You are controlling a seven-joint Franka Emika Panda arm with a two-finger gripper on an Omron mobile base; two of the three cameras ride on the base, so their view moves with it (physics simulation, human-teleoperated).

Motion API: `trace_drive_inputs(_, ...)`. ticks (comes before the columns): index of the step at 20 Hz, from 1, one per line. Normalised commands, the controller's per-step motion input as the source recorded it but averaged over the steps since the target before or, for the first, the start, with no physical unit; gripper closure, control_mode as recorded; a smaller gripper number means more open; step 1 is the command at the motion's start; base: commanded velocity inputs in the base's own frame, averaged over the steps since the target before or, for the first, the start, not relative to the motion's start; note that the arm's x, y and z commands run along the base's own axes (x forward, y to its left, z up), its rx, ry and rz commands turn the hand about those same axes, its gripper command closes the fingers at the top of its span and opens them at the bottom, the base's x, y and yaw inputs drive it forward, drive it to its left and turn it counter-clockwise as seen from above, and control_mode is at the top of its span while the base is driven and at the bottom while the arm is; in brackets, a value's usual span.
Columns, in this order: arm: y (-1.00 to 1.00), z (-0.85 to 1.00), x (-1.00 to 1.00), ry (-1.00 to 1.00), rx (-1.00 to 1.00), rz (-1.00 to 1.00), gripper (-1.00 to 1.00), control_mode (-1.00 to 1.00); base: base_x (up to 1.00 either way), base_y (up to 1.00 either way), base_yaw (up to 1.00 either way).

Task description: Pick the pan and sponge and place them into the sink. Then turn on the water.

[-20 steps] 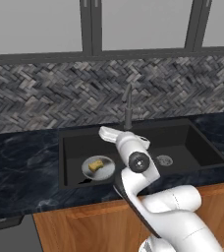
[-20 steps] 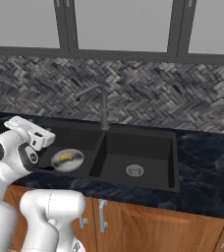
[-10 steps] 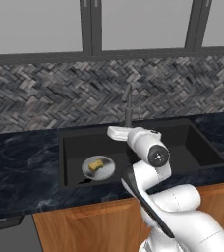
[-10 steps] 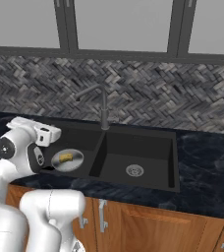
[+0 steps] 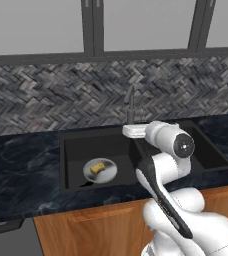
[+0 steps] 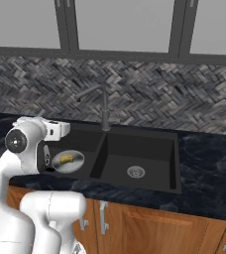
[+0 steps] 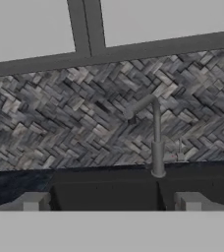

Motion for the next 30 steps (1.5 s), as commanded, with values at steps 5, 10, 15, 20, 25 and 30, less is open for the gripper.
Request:
trace_drive_inputs(5,-0.42,0.09,-0.2,-0.06,-0.06,0.08,-1.0,-1.0,0.0,0.0,0.0)
trace_drive_inputs(10,-0.4,0.0,-0.23,-0.05,-0.04,0.1,-1.0,-1.0,0.0,0.0,0.0)
trace_drive_inputs(15,-0.38,-0.11,-0.09,-0.04,-0.03,0.12,-1.0,-1.0,0.0,0.0,0.0)
trace_drive_inputs(20,-0.36,-0.08,-0.01,-0.06,-0.02,0.13,-1.0,-1.0,0.0,0.0,0.0)
trace_drive_inputs(25,-0.33,-0.05,-0.03,-0.05,-0.01,0.12,-1.0,-1.0,0.0,0.0,0.0)
trace_drive_inputs(30,-0.23,-0.1,0.07,-0.04,0.0,0.11,-1.0,-1.0,0.0,0.0,0.0)
